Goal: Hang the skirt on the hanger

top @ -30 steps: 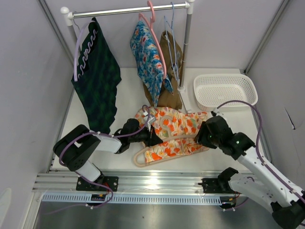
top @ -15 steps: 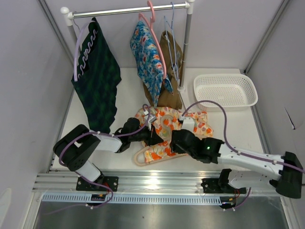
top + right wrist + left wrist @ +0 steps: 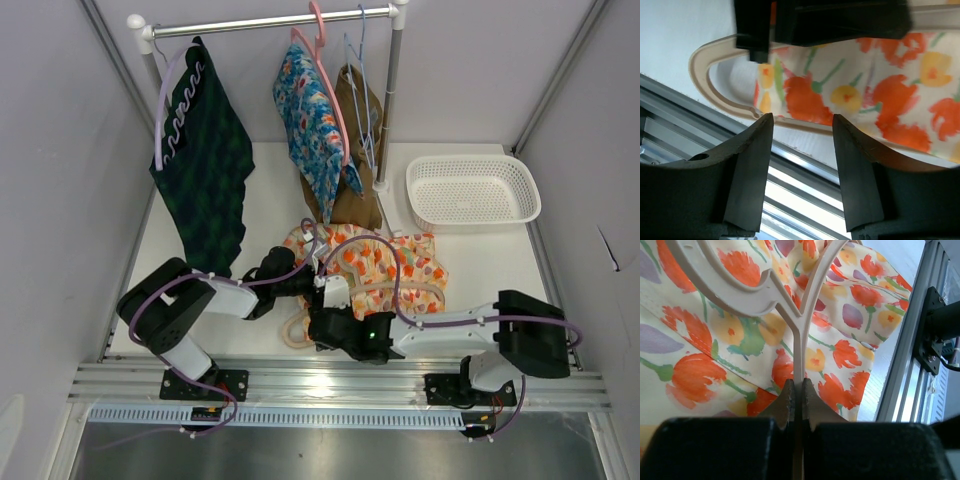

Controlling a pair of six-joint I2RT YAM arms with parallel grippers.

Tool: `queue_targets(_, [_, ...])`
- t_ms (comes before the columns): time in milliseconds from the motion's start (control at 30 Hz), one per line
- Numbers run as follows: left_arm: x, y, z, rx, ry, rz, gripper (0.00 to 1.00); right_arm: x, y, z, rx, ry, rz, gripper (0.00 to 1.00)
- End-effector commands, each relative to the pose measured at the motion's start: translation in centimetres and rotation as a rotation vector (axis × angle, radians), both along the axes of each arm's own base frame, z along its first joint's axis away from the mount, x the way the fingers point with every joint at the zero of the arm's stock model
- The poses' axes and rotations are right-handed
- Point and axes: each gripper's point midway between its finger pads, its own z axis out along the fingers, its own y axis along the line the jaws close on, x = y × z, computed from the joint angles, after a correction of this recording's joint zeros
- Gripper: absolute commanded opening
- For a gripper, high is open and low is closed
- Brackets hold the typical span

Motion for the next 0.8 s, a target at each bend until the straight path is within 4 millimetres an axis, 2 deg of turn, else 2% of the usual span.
queue_targets(0, [0.9, -0.2, 0.2, -0.003, -0.030, 0.005, 0.00, 0.1, 4.0, 2.1, 0.101, -0.053, -0.013, 0.57])
queue_targets(33, [0.8, -0.1, 0.2, -0.002, -0.031, 0.004, 0.00, -0.3, 4.3, 1.3, 0.085, -0.045, -0.006, 0.58])
queue_targets(267, [0.8, -0.1, 0.0, 0.001, -0.023, 0.003, 0.00, -1.0, 5.3, -0.5, 0.053, -0.029, 0.016, 0.63])
queue_targets(367, [0.7, 0.0, -0.2, 0.007, -0.022, 0.004, 0.00, -1.2, 5.5, -1.6, 0.030, -0.013, 0.017, 0.61])
queue_targets(500, [0.7, 0.1, -0.3, 0.010, -0.019, 0.003, 0.00, -1.2, 5.8, -2.5, 0.003, -0.009, 0.024, 0.52])
queue_targets(600, [0.7, 0.0, -0.4, 0.009, -0.018, 0.000, 0.00, -1.1, 5.6, -3.1, -0.029, -0.011, 0.022, 0.40])
queue_targets(633, [0.7, 0.0, -0.4, 0.010, -0.017, 0.000, 0.00, -1.1, 5.5, -3.4, -0.039, -0.011, 0.019, 0.31])
queue_targets(667, [0.7, -0.1, -0.3, 0.008, -0.019, -0.001, 0.00, -1.1, 5.2, -3.6, -0.053, -0.009, 0.011, 0.26])
queue_targets(767, [0.6, 0.0, -0.3, 0.007, -0.021, -0.005, 0.00, -0.8, 4.9, -3.4, -0.062, -0.017, -0.001, 0.16])
